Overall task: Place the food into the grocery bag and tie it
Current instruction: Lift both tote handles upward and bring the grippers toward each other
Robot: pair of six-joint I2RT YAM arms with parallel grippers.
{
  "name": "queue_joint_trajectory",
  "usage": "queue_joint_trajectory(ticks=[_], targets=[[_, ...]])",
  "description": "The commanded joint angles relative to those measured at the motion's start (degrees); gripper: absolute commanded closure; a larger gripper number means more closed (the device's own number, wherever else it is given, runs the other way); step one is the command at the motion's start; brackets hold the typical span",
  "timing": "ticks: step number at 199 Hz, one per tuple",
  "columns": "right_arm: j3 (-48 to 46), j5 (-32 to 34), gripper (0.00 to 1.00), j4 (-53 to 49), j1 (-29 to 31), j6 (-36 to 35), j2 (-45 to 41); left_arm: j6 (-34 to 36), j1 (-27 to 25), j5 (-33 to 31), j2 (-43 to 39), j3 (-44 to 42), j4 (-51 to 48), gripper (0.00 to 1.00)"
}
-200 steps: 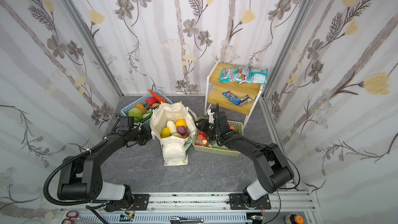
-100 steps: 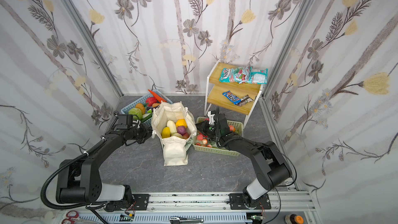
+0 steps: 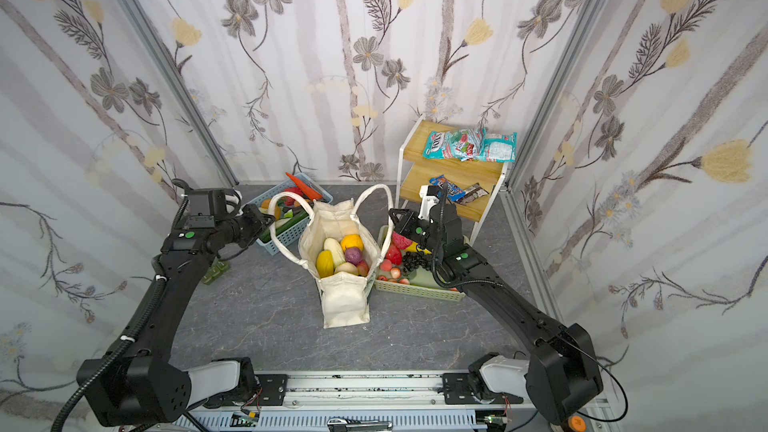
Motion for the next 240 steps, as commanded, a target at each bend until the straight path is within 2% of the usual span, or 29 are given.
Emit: queue_joint_trajectory(ticks=[1,51,81,101,146,200,240], targets=[[5.17,4.68,0.88,-4.28,2.87,-9.40,0.17,3.94,-0.63,0.49,-0.14,4.35,-3.54,1.00],[14.96,4.20,0.88,-5.73,13.38,-22.93,5.76,5.46,-5.09,2.06,3.10,14.79,-4.46,1.00],[18.29,-3.33,0.89,-4.73,16.24,-26.81,10.27,6.58,-10.47,2.12,5.02,19.65,-3.97,1.00],[20.03,-3.82,0.89,-6.54,18.99,-29.44,13.30,7.00,-13.86,1.97,5.30,21.61,-2.90,1.00],[20.83,-3.54,0.89,-8.81,19.98,-29.93,16.08,8.79,-19.76,0.59,6.67,23.95,-2.72,1.00],[17.13,-0.82,0.89,-3.37,19.86,-28.95,13.01,9.16,-25.39,0.78,8.14,24.44,-5.19,1.00],[13.35,0.55,0.89,2.43,19.29,-27.47,11.35,8.99,-27.33,0.95,8.21,23.66,-7.05,0.87]])
